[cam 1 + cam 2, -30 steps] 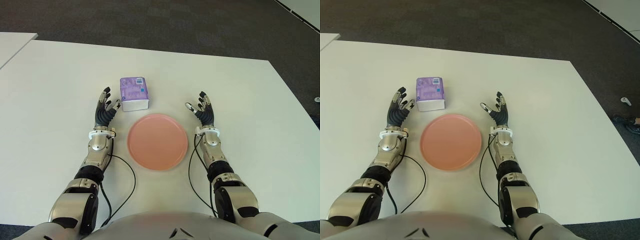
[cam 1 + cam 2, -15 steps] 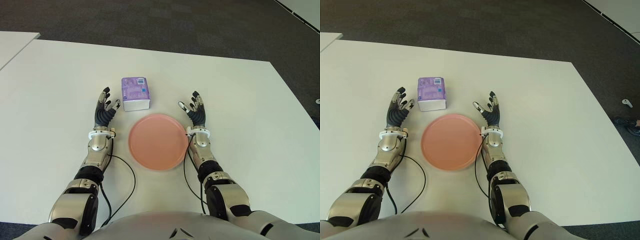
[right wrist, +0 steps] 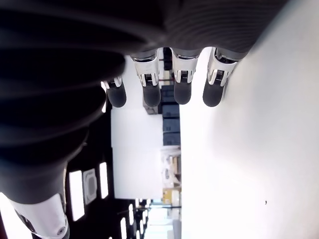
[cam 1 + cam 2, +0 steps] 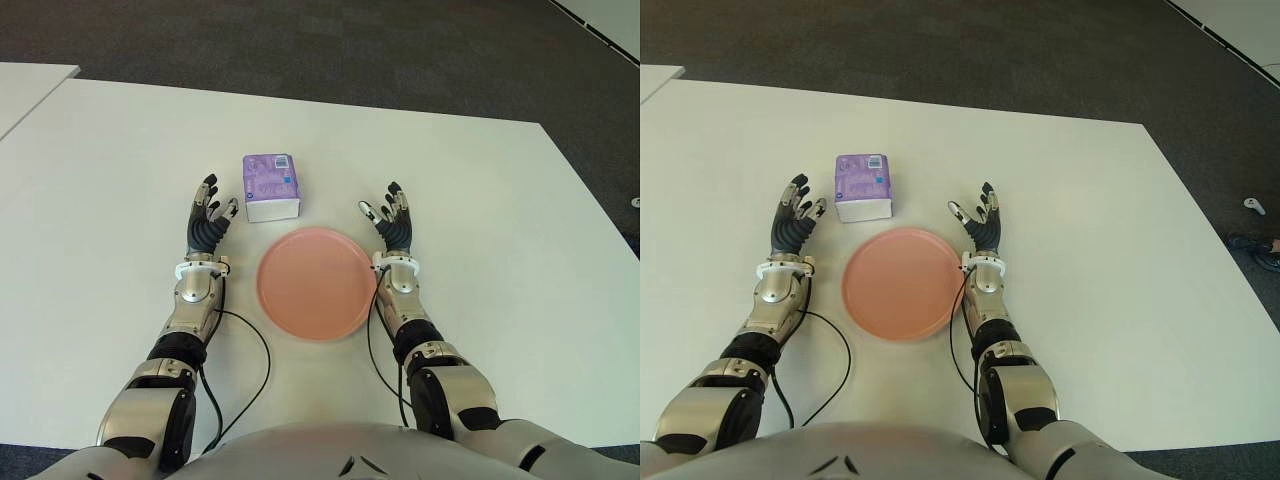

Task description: Put the tissue paper into the plate.

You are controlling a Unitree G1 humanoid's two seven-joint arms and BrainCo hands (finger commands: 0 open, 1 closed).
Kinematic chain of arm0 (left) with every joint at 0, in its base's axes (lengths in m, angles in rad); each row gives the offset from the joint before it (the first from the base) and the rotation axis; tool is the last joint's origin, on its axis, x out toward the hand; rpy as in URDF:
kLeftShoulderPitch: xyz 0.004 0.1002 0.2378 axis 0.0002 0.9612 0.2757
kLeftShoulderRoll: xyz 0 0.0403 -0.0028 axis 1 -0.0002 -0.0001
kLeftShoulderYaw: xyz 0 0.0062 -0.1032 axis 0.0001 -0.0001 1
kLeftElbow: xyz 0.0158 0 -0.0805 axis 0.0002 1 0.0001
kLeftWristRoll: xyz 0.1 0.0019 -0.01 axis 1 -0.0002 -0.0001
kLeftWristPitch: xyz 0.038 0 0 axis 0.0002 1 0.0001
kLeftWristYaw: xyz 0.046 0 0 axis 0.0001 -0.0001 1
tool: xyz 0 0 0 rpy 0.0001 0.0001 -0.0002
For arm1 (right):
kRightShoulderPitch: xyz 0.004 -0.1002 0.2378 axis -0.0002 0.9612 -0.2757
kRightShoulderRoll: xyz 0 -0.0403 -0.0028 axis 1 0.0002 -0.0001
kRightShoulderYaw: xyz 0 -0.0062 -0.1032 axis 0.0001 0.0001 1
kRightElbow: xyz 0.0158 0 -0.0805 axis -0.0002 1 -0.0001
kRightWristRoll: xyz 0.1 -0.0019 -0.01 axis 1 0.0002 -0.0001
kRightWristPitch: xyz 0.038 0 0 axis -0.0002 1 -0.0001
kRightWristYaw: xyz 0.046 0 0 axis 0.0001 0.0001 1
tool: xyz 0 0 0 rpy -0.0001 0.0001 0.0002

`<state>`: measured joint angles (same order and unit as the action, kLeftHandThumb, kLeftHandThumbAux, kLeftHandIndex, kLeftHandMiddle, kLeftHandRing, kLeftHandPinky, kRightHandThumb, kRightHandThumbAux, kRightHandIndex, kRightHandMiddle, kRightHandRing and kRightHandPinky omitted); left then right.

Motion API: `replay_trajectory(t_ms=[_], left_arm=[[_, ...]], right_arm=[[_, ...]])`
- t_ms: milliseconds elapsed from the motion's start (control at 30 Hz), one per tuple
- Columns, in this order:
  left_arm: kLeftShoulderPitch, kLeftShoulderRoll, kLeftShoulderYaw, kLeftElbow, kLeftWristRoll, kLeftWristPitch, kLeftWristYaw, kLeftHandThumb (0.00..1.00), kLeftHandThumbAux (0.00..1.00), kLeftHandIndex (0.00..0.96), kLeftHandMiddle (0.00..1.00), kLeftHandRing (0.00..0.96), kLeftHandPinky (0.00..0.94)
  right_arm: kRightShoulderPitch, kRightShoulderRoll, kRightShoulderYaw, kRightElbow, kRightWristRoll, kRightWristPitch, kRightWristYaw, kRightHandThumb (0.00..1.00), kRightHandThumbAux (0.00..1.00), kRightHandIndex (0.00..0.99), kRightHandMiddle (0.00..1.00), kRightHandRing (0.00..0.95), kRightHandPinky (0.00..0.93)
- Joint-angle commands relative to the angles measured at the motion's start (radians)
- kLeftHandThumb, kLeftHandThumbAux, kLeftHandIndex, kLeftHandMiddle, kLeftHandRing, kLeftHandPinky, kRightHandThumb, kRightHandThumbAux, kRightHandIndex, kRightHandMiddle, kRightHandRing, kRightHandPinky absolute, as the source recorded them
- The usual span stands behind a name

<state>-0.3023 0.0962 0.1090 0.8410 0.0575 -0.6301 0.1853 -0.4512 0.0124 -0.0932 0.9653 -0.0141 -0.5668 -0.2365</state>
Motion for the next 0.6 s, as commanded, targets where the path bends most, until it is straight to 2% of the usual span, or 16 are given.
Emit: replay_trajectory(t_ms=[33, 200, 300, 400, 600], left_arm=[[0.009, 0.01, 0.001, -0.055, -0.002, 0.044, -0.012, 0.188, 0.62, 0.054, 0.032, 0.038, 0.075], [0.034, 0.043, -0.003, -0.291, 0.003, 0.149, -0.036, 0.184, 0.613, 0.045, 0.033, 0.039, 0.086], [0.034, 0.068, 0.0, -0.335, 0.007, 0.176, -0.054, 0.186, 0.612, 0.036, 0.028, 0.037, 0.088], [0.025, 0.12, -0.007, -0.366, 0.049, 0.175, -0.064, 0.189, 0.603, 0.021, 0.012, 0.026, 0.07], [-0.02, 0.227, -0.05, -0.378, 0.181, 0.161, -0.065, 0.189, 0.571, 0.003, 0.001, 0.004, 0.025]], right_arm=[[0.02, 0.015, -0.006, 0.041, -0.001, 0.02, -0.009, 0.129, 0.725, 0.021, 0.057, 0.049, 0.081], [0.02, 0.017, -0.01, 0.05, 0.001, 0.01, -0.011, 0.13, 0.724, 0.025, 0.065, 0.057, 0.086], [0.019, 0.017, -0.012, 0.053, 0.003, 0.007, -0.009, 0.128, 0.724, 0.025, 0.068, 0.059, 0.083], [0.018, 0.016, -0.014, 0.056, 0.004, 0.006, -0.008, 0.128, 0.725, 0.026, 0.068, 0.058, 0.078], [0.015, 0.015, -0.021, 0.06, 0.016, 0.012, 0.007, 0.141, 0.725, 0.027, 0.067, 0.056, 0.081]])
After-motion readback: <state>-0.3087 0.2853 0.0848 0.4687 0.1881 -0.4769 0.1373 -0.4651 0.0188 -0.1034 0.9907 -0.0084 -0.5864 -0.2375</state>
